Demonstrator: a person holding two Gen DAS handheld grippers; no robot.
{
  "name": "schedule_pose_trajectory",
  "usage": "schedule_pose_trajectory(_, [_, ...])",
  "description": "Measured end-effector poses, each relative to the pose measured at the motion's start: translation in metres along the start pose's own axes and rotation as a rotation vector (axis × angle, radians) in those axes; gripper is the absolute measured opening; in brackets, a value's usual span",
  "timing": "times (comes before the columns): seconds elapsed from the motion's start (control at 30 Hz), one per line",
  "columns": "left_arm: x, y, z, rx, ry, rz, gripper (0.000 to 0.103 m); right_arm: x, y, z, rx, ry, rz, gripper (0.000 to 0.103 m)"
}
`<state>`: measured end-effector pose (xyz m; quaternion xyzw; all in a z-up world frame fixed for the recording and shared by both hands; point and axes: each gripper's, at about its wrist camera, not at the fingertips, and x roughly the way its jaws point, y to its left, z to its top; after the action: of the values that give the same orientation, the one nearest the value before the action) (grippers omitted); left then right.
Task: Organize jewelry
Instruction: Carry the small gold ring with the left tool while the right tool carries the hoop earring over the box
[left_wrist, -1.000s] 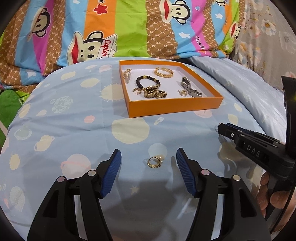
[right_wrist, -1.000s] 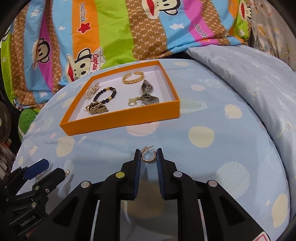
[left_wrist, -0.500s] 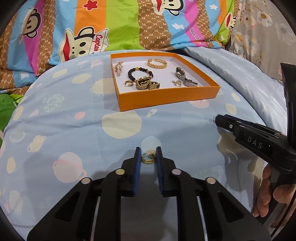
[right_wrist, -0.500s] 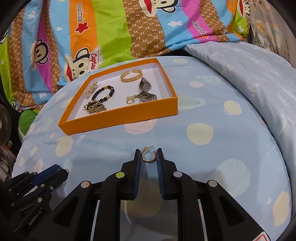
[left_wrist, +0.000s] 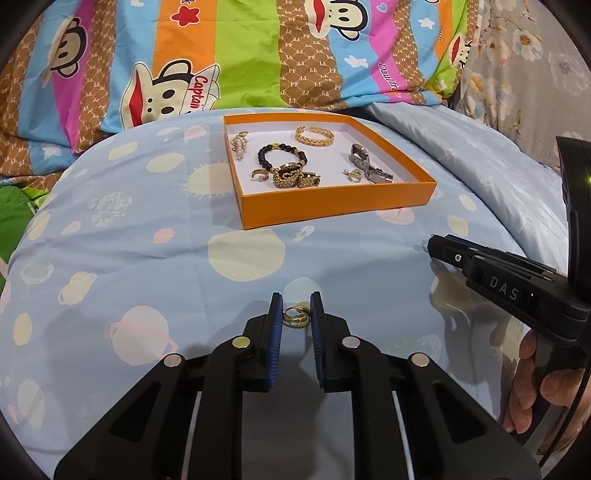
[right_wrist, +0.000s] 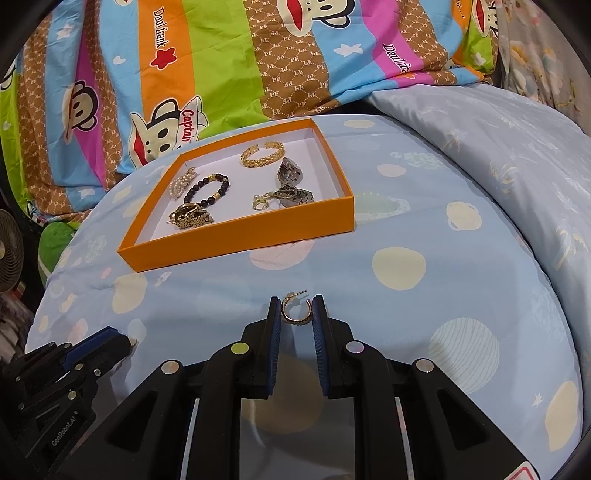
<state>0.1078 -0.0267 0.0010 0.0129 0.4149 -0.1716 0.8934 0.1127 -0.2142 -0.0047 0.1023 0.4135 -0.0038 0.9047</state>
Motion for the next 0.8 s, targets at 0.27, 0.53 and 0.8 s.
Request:
schedule_pose_trajectory(0.27, [-0.005, 0.005, 0.003, -0.027, -0.027, 0.014, 0.014, -0.008, 0.0, 0.0, 0.0, -0.045, 0.013, 0.016])
schedule_pose_trajectory(0.53, [-0.026, 0.011, 0.043, -0.04, -0.103, 0.037, 0.014, -0.02, 0.012, 0.022, -0.049, -0.107, 0.03, 0.016])
schedule_pose_trajectory(0.8, [-0.017, 0.014, 0.099, -0.054, -0.168, 0.055, 0.014, -0.011, 0.012, 0.073, -0.062, -0.16, 0.017, 0.016])
